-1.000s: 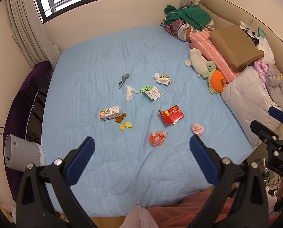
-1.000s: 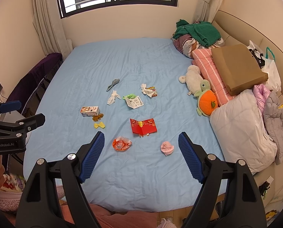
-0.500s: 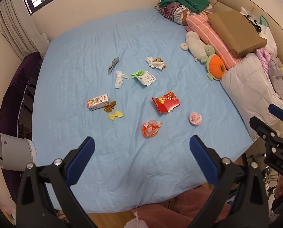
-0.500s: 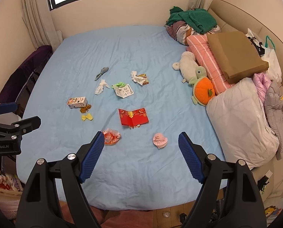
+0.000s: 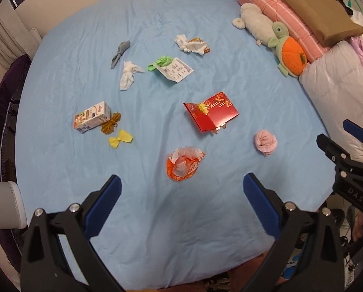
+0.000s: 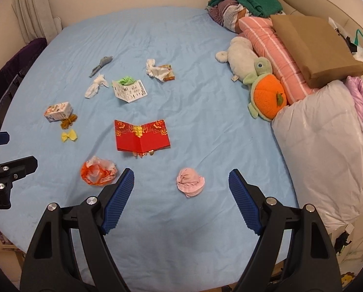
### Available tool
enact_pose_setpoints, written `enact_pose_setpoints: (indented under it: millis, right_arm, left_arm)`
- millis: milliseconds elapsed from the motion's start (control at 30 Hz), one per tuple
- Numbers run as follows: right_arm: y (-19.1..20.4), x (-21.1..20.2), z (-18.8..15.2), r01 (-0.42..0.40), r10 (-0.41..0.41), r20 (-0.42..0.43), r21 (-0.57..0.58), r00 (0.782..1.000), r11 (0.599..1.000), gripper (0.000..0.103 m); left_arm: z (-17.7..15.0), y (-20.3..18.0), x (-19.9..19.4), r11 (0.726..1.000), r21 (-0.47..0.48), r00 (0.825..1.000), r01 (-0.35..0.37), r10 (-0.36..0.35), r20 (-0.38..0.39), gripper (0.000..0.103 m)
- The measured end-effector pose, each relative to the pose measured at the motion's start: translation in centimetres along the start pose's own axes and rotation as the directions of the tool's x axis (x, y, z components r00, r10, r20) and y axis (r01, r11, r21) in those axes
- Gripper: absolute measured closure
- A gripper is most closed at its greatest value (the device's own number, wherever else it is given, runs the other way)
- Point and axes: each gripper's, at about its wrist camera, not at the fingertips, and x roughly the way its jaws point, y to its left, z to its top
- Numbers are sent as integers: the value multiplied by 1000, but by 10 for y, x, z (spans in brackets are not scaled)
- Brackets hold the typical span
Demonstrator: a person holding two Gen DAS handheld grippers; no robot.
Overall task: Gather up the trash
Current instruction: 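Grasp the pink sock ball with the right tool while the left tool grasps the orange plastic bag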
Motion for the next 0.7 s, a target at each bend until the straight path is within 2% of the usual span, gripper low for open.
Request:
enact_pose_setpoints:
  millis: [200, 500, 567, 600, 667, 700]
  right_arm:
    - [-10, 101, -20, 7, -6, -47, 15, 999, 1000, 26]
    - [-4, 200, -50, 31, -31, -91, 2, 995, 1000, 29]
    - [-3, 217, -54, 29, -29, -113, -1, 993, 1000, 51]
    - [-2, 222, -56, 41, -41, -114, -8, 993, 999, 53]
    - [1, 221, -58, 71, -75, -80, -48, 994, 996, 62]
    - [1, 220, -58, 71, -75, -75, -53, 994, 996, 64]
  left_arm:
    - [-6, -3, 104, 1000, 15, 998, 0, 1, -69, 4]
    - [-15, -7, 208, 998, 62, 997, 20, -15, -79, 4]
    - [-15, -8, 220, 997, 73, 997, 30, -24, -73, 12]
    - [-15, -9, 222, 996, 77, 997, 33, -27, -68, 36]
    - [-14, -11, 222, 995, 97, 999, 30, -26, -40, 40]
    - [-13, -12, 219, 993, 109, 999, 34, -32, -25, 48]
